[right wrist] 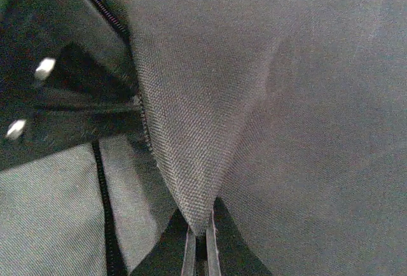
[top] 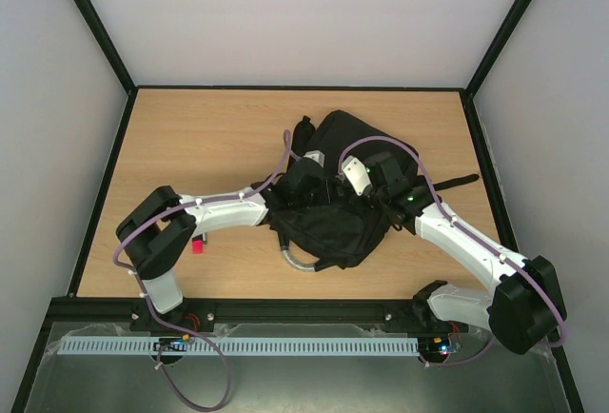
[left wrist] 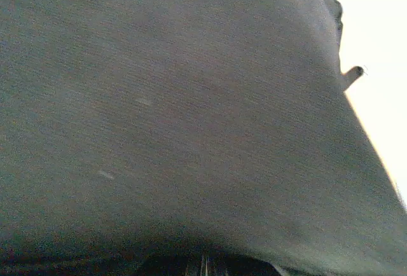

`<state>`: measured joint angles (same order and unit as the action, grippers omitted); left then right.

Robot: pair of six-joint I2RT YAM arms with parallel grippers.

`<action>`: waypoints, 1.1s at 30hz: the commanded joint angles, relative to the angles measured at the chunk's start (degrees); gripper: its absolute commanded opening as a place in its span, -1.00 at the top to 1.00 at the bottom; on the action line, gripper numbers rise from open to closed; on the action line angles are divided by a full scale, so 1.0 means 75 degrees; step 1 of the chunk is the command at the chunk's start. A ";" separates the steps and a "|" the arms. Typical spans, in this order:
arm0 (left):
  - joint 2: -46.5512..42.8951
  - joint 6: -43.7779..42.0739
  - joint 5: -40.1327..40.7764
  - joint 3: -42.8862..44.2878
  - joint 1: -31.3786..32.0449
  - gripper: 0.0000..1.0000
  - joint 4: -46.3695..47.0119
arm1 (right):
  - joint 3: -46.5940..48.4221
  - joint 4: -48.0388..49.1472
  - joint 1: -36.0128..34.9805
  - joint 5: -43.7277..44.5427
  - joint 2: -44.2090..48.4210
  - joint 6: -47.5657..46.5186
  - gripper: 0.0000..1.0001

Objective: Pack the student bag
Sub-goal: Place the personal item in the student bag, then pick up the stationery from the center of the board.

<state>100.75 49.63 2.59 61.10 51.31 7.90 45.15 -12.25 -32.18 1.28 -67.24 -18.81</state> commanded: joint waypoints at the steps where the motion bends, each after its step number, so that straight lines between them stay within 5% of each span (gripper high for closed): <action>1: -0.0659 -0.0676 -0.0030 0.0019 0.0363 0.93 -0.0051 | -0.0033 -0.0032 -0.0010 -0.0219 0.0201 0.0023 0.98; 16: -0.2016 -0.1832 -0.0498 -0.0254 0.0741 0.54 -0.2015 | -0.0042 -0.0019 0.0002 -0.0170 0.0250 0.0035 0.98; 23: -0.3310 -0.2318 0.0450 -0.1079 0.0719 0.47 -0.2552 | -0.0043 -0.0031 0.0002 -0.0226 0.0247 0.0023 0.98; 25: -0.3737 -0.2487 0.0835 -0.1238 0.0703 0.21 -0.2663 | -0.0043 -0.0031 0.0002 -0.0233 0.0236 0.0023 0.98; 29: -0.4427 -0.2286 0.1805 -0.1321 0.0342 -0.82 -0.3358 | -0.0031 -0.0042 -0.0004 -0.0233 0.0235 0.0023 0.98; 30: -0.4515 -0.2194 0.1989 -0.1210 0.0177 -0.96 -0.3718 | -0.0030 -0.0042 0.0001 -0.0240 0.0235 0.0032 0.98; 33: -0.4439 -0.2083 0.2544 -0.0518 -0.0366 -0.99 -0.5039 | -0.0025 -0.0042 0.0003 -0.0266 0.0236 0.0035 0.98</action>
<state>67.79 33.36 13.13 52.16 52.82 -16.75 45.15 -12.56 -32.21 1.23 -67.24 -18.83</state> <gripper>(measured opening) 0.985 0.030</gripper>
